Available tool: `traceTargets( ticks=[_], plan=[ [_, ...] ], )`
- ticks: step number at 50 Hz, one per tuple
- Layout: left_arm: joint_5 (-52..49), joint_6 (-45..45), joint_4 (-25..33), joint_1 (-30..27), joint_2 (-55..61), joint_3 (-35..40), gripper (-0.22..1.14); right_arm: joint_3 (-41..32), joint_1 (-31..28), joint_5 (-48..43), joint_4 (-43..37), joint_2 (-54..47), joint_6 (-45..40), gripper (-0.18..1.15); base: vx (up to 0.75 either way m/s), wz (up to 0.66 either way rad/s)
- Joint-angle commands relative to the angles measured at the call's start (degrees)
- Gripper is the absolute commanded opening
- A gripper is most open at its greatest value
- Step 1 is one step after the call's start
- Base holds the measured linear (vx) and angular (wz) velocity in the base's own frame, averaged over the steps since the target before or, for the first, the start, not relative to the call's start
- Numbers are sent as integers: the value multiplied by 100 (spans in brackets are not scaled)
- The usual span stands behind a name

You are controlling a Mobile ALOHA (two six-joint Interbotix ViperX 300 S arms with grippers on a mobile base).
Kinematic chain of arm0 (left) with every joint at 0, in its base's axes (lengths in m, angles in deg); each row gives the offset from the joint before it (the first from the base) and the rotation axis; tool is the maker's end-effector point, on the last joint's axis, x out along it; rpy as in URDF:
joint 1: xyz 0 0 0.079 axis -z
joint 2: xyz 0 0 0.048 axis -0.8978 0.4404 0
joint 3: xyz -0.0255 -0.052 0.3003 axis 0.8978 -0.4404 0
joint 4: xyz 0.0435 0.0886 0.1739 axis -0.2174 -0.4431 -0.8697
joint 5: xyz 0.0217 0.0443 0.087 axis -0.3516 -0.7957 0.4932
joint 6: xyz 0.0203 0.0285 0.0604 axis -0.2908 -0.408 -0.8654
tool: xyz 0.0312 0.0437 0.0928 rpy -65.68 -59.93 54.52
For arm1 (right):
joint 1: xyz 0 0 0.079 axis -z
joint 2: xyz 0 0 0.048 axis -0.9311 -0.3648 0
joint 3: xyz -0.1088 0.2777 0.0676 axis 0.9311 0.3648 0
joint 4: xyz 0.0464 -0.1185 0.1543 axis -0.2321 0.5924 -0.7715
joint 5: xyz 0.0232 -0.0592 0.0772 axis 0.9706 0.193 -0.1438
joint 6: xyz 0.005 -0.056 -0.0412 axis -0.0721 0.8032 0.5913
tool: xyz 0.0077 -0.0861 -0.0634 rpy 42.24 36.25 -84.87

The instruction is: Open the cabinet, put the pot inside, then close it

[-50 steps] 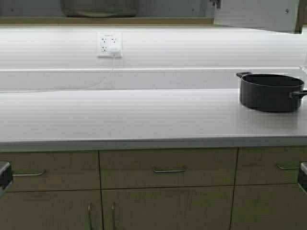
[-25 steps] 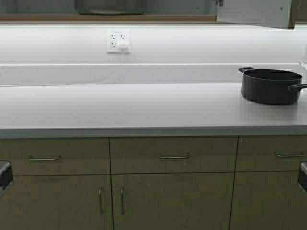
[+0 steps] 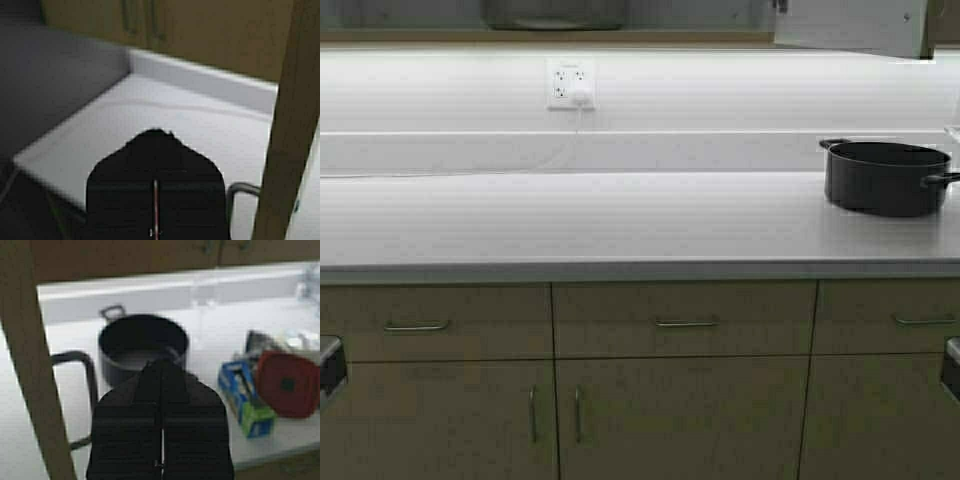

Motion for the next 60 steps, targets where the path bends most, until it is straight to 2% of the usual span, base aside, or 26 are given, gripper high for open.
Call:
traceTargets(
  ticks=[1,17,33,38,48,60],
  plan=[
    [281,9,26,229,158,211,3,-519,-35,-53,-281,-308,0,7,2,-2],
    [334,18,26,1274,-88,-9,3,-659,-870,-53,-334,-316,35,7,1,0],
    [466,-9,9,2382,-1380,-1125,3,-290,-2145,-53,-193,334,62,7,-1,0],
    [448,-9,0,2654,-1916,-1731,3,70,-2505,26,-18,712,62,7,0,0],
    [422,0,18,3217,-2821,-2962,3,1292,-2769,9,-202,1635,-141,7,1,1],
    [422,9,18,3797,-3261,-3507,3,2303,-3981,70,-211,2329,-185,7,1,1]
  ],
)
